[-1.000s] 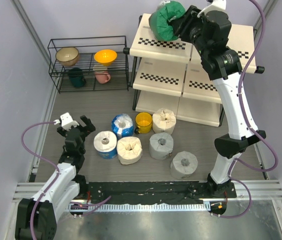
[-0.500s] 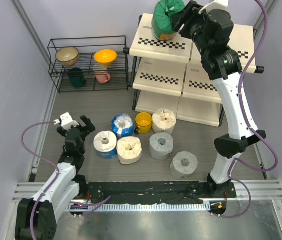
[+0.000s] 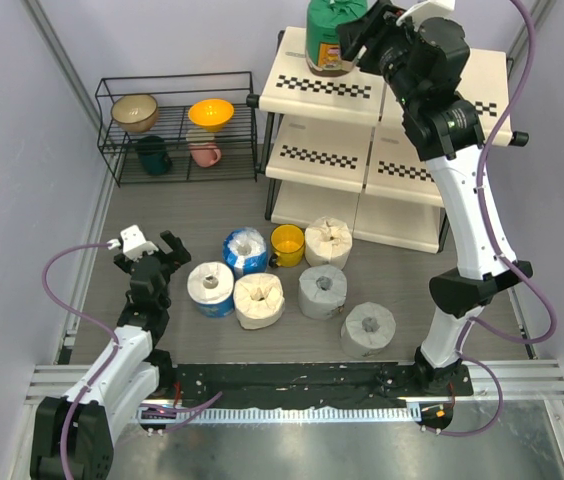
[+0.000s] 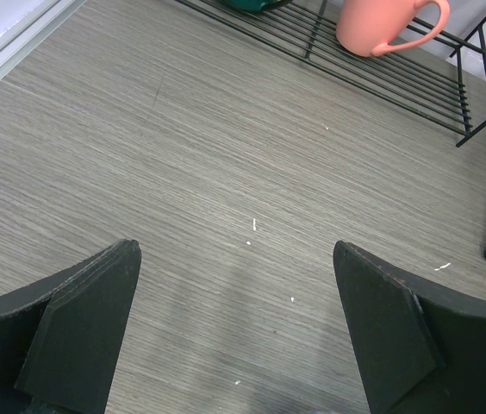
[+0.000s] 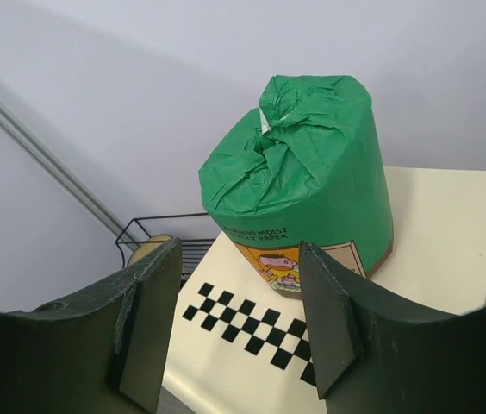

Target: Place and organize the paper towels onto the shelf

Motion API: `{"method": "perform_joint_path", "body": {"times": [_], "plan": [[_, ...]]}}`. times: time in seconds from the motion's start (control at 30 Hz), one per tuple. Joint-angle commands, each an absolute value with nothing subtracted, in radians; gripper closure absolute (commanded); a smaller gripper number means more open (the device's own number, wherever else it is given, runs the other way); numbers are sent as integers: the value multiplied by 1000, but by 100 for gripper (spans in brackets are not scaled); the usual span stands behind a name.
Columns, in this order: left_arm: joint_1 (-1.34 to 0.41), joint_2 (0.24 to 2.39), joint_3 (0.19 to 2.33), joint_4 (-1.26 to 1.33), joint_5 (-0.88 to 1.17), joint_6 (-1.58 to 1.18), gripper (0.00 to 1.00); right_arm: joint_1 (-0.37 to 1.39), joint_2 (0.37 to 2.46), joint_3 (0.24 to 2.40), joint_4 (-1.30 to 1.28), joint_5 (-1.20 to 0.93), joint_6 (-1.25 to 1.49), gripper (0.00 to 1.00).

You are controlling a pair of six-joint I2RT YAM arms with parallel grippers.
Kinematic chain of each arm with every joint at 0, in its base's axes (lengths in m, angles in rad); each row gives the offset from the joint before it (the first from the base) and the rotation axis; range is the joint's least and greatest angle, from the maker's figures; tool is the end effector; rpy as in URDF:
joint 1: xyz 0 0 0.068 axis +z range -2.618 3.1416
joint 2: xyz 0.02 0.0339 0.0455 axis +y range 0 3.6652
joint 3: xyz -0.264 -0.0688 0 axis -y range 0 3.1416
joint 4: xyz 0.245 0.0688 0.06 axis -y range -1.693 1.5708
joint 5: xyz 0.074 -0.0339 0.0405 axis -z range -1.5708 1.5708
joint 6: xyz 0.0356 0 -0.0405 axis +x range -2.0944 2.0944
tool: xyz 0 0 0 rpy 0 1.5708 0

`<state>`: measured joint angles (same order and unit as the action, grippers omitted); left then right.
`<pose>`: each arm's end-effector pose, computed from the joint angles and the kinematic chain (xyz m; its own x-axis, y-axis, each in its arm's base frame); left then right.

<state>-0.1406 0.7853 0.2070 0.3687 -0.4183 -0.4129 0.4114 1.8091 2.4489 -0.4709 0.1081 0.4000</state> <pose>0.1758 -0.0103 0.1943 -0.0822 -0.3587 -0.9298 -0.3257 0.8914 -0.3151 0.3231 0.1368 0.5828 0.0251 0.4333 -0.9009 -0.3364 0.8523 0.4006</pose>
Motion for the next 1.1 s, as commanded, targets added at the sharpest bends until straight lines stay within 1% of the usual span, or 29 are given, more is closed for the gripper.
{"method": "perform_joint_path", "body": {"times": [0.0, 0.07, 0.1, 0.23, 0.33, 0.47, 0.53, 0.63, 0.67, 0.7, 0.73, 0.77, 0.83, 0.9, 1.07], "plan": [[-137, 784, 239, 411, -433, -422, 0, 416, 1729, 2401, -411, 57, 417, 38], [-138, 781, 238, 410, -434, -422, 0, 416, 1691, 2337, -379, 13, 419, 38], [-138, 782, 239, 408, -436, -422, 0, 414, 1660, 2326, -376, 12, 420, 38], [-138, 778, 238, 408, -437, -423, 0, 422, 1603, 2310, -416, -100, 454, 38], [-138, 778, 236, 408, -436, -423, 0, 454, 1510, 2215, -423, -127, 454, 39], [-138, 779, 238, 410, -433, -425, 0, 497, 1359, 1966, -381, -112, 465, 38], [-138, 781, 238, 408, -431, -423, 0, 520, 1306, 1883, -379, -91, 483, 39], [-138, 779, 236, 408, -428, -423, 0, 590, 1212, 1656, -319, -42, 529, 39], [-138, 782, 238, 410, -428, -425, 0, 642, 1186, 1619, -313, -29, 535, 39], [-137, 784, 241, 410, -428, -423, 0, 672, 1181, 1585, -310, -12, 540, 39], [-137, 785, 241, 410, -426, -423, 0, 704, 1181, 1536, -320, 53, 535, 39], [-137, 788, 242, 410, -423, -422, 0, 782, 1202, 1519, -334, 87, 519, 39], [-138, 790, 244, 410, -423, -423, 0, 851, 1236, 1481, -377, 191, 506, 39], [-137, 790, 244, 408, -423, -422, 0, 928, 1284, 1448, -387, 233, 514, 39], [-138, 778, 239, 405, -426, -422, 0, 965, 1336, 1298, -304, 282, 606, 38]]}}
